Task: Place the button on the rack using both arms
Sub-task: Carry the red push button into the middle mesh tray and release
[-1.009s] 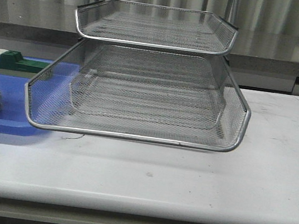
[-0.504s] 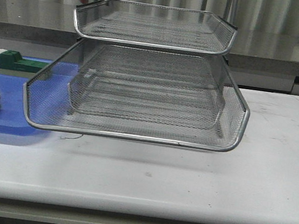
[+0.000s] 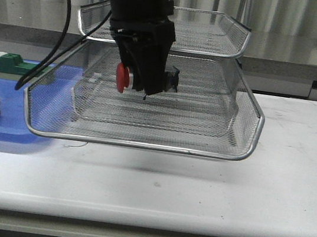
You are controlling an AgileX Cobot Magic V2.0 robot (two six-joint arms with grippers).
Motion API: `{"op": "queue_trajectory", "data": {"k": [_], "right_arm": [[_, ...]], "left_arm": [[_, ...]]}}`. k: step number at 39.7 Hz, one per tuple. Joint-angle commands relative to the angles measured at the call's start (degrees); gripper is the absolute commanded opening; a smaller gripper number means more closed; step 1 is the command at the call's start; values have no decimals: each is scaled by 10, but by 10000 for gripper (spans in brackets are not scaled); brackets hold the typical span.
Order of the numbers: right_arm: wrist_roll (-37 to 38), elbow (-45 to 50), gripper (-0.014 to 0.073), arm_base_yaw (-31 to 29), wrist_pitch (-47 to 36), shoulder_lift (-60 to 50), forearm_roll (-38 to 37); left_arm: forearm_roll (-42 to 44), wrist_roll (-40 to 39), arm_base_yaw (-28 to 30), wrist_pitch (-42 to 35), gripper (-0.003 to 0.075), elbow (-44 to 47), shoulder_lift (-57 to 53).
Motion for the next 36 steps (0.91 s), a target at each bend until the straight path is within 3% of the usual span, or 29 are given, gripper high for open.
{"op": "queue_trajectory", "data": {"k": [1,18,27,36], "right_arm": [[-2,-14,-111,1,-46,6,0],[-2,-14,-111,1,-46,6,0],[-2,-14,-111,1,-46,6,0],[-2,-14,-111,1,-46,6,0]], "left_arm": [[-11,-11,-4,-9,149,-14,-27],[-11,-24,-4,18,476,-30,-21],[-11,-62,-4,27,494,-65,-35],[-8,-82,-4,27,494,-35,-101]]}}
